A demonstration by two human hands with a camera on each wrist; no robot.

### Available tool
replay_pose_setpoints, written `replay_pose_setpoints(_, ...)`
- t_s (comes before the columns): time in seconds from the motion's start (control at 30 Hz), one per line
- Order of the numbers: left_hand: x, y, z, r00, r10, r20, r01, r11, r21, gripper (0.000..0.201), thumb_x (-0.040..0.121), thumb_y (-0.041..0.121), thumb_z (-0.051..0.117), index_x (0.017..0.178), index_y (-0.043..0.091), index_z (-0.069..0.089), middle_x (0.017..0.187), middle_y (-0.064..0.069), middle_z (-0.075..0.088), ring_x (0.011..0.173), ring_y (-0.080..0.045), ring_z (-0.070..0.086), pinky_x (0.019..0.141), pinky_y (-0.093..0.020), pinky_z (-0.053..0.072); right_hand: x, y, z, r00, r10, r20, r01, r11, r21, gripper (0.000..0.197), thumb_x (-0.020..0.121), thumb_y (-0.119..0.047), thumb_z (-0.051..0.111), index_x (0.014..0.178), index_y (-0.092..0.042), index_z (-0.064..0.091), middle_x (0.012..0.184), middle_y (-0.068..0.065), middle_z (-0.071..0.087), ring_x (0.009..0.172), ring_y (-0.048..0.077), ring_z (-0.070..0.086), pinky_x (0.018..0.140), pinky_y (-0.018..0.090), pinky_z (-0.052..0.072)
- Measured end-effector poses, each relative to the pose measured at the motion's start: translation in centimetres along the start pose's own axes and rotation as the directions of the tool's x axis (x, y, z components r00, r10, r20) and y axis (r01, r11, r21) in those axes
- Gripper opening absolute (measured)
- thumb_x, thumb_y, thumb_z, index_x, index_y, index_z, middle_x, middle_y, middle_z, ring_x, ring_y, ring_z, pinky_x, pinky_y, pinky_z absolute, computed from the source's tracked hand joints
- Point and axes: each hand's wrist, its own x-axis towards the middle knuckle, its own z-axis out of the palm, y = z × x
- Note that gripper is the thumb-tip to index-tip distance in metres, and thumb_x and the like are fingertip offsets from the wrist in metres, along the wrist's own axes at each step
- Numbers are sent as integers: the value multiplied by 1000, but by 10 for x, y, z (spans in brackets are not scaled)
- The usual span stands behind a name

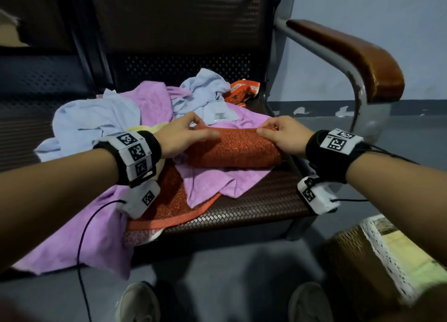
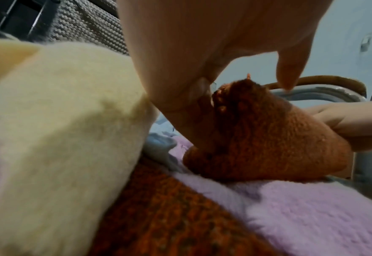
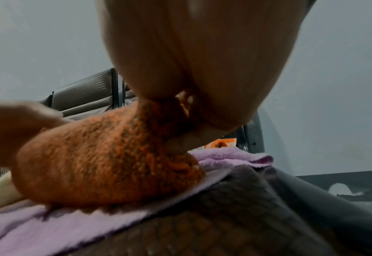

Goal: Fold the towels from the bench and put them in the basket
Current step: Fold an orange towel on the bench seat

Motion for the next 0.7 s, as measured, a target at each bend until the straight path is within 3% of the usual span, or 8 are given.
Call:
replay_pose_setpoints(0.13, 12, -10, 7, 995, 1, -98, 15, 986, 164, 44, 80, 43, 79, 110, 19, 57, 103, -3, 72, 89, -21, 67, 83, -34, 54, 11, -5, 4, 990, -7, -144, -8, 995, -104, 25, 95, -40, 61, 107, -19, 69, 106, 1, 69, 101, 18, 64, 94, 35, 50)
replay_pose_setpoints(0.2, 17, -13, 11, 986, 11, -167, 29, 972, 235, 45, 84, 43, 76, 114, 16, 57, 109, -6, 70, 100, -25, 65, 90, -35, 51, 11, -16, 4, 963, -196, -182, 139, 948, -286, 34, 92, -47, 61, 117, -23, 63, 114, 0, 66, 103, 17, 63, 91, 34, 50)
replay_pose_setpoints(0.3, 22, -15, 19, 970, 35, -239, 46, 944, 326, 47, 85, 44, 73, 115, 13, 57, 112, -8, 69, 103, -28, 63, 88, -34, 48, 6, -34, 11, 884, -466, -45, 382, 774, -505, 39, 91, -52, 57, 119, -26, 62, 117, -1, 64, 109, 20, 57, 91, 38, 48)
replay_pose_setpoints(0.43, 20, -11, 24, 940, 137, -312, -43, 956, 290, 41, 79, 36, 77, 110, 16, 59, 114, -9, 64, 101, -27, 62, 91, -38, 50, 5, -39, 30, 906, -360, 221, 420, 709, -566, 48, 93, -57, 54, 124, -23, 62, 112, 2, 70, 102, 24, 64, 87, 38, 51)
replay_pose_setpoints(0.5, 18, -7, 23, 958, 146, -245, -89, 970, 228, 45, 69, 41, 78, 106, 21, 65, 111, -6, 64, 100, -23, 62, 91, -36, 50, 6, -35, 32, 912, -329, 247, 411, 742, -530, 51, 91, -57, 57, 126, -20, 61, 111, 3, 71, 100, 25, 65, 86, 37, 51)
replay_pose_setpoints(0.57, 12, -6, 19, 991, 126, -39, -112, 960, 257, 62, 56, 47, 77, 114, 26, 66, 115, -3, 64, 102, -19, 61, 93, -32, 48, 8, -31, 29, 927, -270, 260, 369, 778, -508, 62, 88, -61, 61, 135, -20, 56, 117, 3, 70, 104, 24, 65, 90, 34, 50)
replay_pose_setpoints(0.63, 7, -8, 16, 981, 136, 136, -183, 879, 440, 80, 57, 32, 86, 130, 24, 57, 125, -6, 57, 109, -21, 57, 98, -32, 46, 10, -28, 27, 938, -217, 269, 329, 798, -505, 72, 84, -64, 64, 141, -22, 52, 123, 3, 68, 107, 23, 63, 92, 31, 48)
replay_pose_setpoints(0.7, 6, -12, 14, 969, 189, 158, -245, 795, 554, 81, 61, 17, 86, 135, 19, 53, 126, -9, 56, 112, -26, 56, 98, -34, 45, 10, -26, 26, 948, -192, 256, 297, 826, -480, 75, 81, -66, 68, 141, -24, 51, 126, 1, 67, 111, 22, 62, 96, 32, 47)
